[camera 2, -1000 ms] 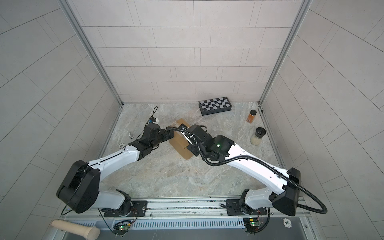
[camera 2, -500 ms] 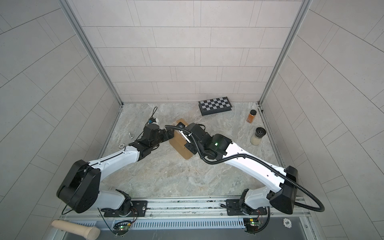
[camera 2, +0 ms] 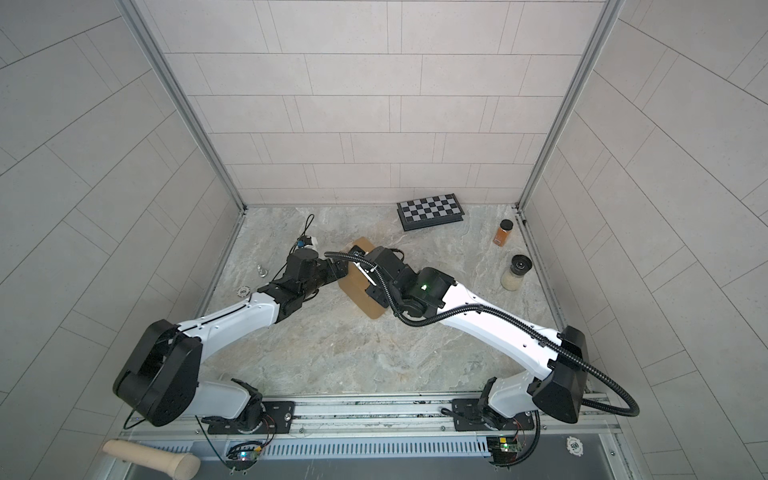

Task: Unpack the express box
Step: 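Drag the knife along the tape seam toward the robot with the right gripper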

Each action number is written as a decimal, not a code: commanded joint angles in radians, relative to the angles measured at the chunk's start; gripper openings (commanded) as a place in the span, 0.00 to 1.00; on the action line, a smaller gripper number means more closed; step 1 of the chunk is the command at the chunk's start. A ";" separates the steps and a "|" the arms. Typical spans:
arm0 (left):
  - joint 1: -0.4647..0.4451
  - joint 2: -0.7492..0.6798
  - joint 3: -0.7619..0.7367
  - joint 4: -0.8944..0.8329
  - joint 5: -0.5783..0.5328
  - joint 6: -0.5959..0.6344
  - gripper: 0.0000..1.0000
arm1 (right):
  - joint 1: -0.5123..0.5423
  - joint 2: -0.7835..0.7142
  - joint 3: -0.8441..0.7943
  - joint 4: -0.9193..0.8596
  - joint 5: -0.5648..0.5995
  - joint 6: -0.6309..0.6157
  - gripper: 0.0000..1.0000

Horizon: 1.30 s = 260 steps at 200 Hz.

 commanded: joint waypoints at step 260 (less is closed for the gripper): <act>0.002 0.061 -0.024 -0.120 0.011 0.003 0.96 | -0.013 -0.028 0.017 -0.248 0.044 -0.007 0.00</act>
